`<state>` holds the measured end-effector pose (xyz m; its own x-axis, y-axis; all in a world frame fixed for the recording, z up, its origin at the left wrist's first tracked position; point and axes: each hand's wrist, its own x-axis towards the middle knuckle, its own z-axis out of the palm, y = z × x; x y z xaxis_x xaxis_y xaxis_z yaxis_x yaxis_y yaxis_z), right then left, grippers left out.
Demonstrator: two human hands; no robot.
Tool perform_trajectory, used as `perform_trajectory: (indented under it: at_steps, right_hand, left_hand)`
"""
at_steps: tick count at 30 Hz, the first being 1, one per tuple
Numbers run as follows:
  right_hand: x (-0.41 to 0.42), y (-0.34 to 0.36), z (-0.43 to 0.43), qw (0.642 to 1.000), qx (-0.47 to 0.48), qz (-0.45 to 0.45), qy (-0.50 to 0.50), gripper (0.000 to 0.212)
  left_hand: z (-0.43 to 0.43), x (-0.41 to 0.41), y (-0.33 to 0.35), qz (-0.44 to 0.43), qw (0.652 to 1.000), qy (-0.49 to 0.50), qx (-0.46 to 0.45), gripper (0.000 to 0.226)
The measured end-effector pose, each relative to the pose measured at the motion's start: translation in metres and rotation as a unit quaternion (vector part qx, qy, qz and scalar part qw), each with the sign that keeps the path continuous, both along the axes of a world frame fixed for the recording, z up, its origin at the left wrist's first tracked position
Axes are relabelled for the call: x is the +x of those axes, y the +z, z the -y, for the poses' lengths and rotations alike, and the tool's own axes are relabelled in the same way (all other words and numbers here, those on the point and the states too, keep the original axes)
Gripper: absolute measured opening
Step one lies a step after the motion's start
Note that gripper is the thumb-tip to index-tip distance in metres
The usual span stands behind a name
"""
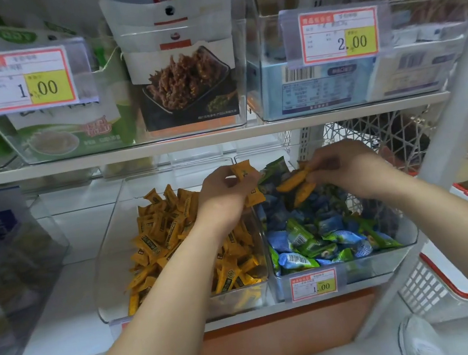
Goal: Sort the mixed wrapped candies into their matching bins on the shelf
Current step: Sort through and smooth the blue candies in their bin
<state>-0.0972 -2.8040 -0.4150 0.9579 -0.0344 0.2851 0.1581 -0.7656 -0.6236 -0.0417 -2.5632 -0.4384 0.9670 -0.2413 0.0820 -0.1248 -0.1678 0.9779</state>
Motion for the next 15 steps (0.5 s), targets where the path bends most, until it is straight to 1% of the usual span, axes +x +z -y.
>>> perform_trajectory:
  at_steps: [2,4,5,7,8,11,13,15]
  right_hand:
    - [-0.017,0.005,-0.010,0.997,0.050,-0.012,0.055,0.023]
    - [-0.025,0.008,-0.019,0.994,0.074,-0.017,0.079,0.019]
    - [-0.025,0.009,-0.023,0.994,0.073,-0.016,0.080,0.019]
    - [-0.021,0.012,-0.031,0.995,0.067,-0.012,0.075,0.017]
    - [-0.018,0.013,-0.035,0.995,0.072,-0.011,0.071,0.015]
    - [-0.009,0.018,-0.049,0.994,0.084,-0.014,0.062,0.014]
    - [0.000,0.024,-0.058,0.996,0.063,-0.022,0.052,0.018]
    - [0.011,0.030,-0.068,0.998,0.034,-0.036,0.035,0.016]
  left_hand:
    - [0.002,-0.006,0.003,0.006,1.000,-0.020,0.016,0.026]
    - [0.005,-0.013,0.006,0.012,0.999,-0.045,0.027,0.032]
    - [0.006,-0.016,0.007,0.004,0.998,-0.057,0.015,0.031]
    - [0.008,-0.021,0.010,-0.035,0.994,-0.091,-0.038,0.019]
    - [0.008,-0.023,0.012,-0.042,0.993,-0.103,-0.049,0.016]
    - [0.008,-0.025,0.014,-0.035,0.993,-0.106,-0.043,0.019]
    - [0.005,-0.024,0.013,-0.014,0.994,-0.107,-0.019,0.024]
    - [-0.003,-0.022,0.012,-0.004,0.995,-0.097,-0.016,0.031]
